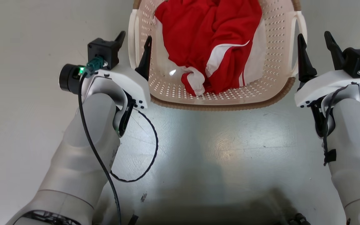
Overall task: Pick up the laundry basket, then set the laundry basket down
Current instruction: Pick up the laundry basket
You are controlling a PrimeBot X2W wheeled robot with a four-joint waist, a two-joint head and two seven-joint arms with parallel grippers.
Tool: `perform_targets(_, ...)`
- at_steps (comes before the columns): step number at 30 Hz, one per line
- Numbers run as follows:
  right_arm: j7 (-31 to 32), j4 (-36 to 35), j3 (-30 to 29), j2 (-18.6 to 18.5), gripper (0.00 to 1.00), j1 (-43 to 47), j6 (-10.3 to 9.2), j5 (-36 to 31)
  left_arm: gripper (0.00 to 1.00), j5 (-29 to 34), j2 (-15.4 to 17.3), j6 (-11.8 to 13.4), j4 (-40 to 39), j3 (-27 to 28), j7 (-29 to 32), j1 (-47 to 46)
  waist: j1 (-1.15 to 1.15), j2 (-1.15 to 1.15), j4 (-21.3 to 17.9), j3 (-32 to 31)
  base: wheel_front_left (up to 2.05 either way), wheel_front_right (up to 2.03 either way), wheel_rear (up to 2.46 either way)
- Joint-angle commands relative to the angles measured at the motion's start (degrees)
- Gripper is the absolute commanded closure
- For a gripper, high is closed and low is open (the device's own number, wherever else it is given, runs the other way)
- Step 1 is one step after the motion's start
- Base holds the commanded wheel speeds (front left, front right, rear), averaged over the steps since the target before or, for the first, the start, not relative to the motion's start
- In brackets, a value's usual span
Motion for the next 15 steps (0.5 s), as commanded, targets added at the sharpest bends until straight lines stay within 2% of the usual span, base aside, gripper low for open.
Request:
perform_targets(1,-0.6,-0.88,0.74,0.5,0.0,0.76,0.35,-0.37,0.0,-0.27,1.18,0.66,-0.38,0.73,-0.35,-0.17,0.0,0.0,0.17,0.86,0.0,0.0,0.0)
perform_targets(15,-0.6,2.91,1.21,2.13,0.0,-2.74,0.35,-0.39,0.0,-0.71,1.18,0.82,3.86,-2.29,-0.35,-4.59,0.0,0.0,0.23,3.71,0.0,0.0,0.0)
